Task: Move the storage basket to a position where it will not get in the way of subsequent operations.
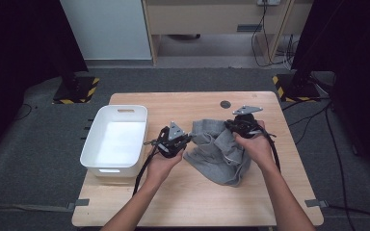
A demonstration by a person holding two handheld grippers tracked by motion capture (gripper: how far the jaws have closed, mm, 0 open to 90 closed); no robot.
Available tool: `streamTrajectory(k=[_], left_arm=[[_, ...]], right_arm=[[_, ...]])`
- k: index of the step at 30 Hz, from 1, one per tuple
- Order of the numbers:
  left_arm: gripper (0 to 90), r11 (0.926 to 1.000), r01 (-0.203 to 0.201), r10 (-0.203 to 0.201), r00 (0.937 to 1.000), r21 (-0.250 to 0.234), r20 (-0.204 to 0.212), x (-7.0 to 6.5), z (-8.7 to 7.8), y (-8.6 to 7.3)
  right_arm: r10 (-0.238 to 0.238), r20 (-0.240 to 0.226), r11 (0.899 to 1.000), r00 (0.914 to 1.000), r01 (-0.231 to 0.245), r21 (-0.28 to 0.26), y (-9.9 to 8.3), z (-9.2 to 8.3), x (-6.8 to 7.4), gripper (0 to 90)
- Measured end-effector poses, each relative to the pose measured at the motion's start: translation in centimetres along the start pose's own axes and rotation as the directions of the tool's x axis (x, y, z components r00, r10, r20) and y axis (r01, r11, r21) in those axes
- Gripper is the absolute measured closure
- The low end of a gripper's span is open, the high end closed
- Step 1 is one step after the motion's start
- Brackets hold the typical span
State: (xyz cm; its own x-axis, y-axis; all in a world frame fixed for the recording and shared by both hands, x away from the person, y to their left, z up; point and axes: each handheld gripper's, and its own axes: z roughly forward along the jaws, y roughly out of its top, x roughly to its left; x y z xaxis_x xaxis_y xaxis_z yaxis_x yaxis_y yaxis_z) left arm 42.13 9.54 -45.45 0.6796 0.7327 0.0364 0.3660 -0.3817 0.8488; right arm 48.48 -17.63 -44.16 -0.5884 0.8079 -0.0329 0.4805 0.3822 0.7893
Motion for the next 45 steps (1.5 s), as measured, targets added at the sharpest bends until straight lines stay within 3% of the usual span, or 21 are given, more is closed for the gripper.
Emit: streamTrajectory(k=[4,8,14,19,27,35,40,42,45], left_arm=[[86.5,0.9996,0.008,-0.008,0.9999,0.026,0.007,-0.3,0.9,-0.2],[86.4,0.9995,0.017,-0.017,0.9998,0.026,0.013,-0.4,1.3,-0.3],[86.3,0.9985,0.049,-0.049,0.9987,0.026,0.016,0.1,1.9,-0.3],[86.3,0.995,0.099,-0.099,0.9946,0.018,0.031,0.8,1.9,-0.3],[86.3,0.995,0.098,-0.099,0.9947,0.021,0.028,0.8,2.0,-0.2],[86.2,0.9957,0.091,-0.091,0.9956,0.016,0.021,0.7,1.9,0.2],[86.2,0.9957,0.092,-0.092,0.9955,0.011,0.024,0.5,1.9,0.4],[86.2,0.9961,0.088,-0.088,0.9958,0.009,0.025,0.4,1.8,0.5],[86.2,0.9966,0.082,-0.083,0.9961,0.004,0.031,0.2,1.6,0.5]], right_arm=[[0.01,-0.012,1.0,0.9999,-0.01,-0.005,-0.1,1.1,0.5,72.6],[-0.003,0.007,1.0,1.0,0.003,-0.023,-0.3,-0.2,0.9,59.3],[-0.04,-0.004,0.998,0.9992,0.04,-0.056,-1.0,-3.1,1.8,58.9],[-0.055,-0.029,0.997,0.9981,0.053,-0.052,-2.2,-3.9,2.8,58.7],[-0.065,-0.057,0.997,0.9963,0.063,-0.034,-4.4,-3.6,4.4,50.3],[-0.077,-0.065,0.997,0.9949,0.075,-0.032,-5.6,-3.3,5.1,39.1],[-0.106,-0.058,0.994,0.9926,0.107,0.009,-6.0,-2.6,5.8,31.1],[-0.107,-0.039,0.994,0.9935,0.108,0.032,-6.1,-2.0,5.9,31.0],[-0.104,-0.018,0.993,0.9944,0.105,0.055,-6.1,-1.2,5.9,42.6]])
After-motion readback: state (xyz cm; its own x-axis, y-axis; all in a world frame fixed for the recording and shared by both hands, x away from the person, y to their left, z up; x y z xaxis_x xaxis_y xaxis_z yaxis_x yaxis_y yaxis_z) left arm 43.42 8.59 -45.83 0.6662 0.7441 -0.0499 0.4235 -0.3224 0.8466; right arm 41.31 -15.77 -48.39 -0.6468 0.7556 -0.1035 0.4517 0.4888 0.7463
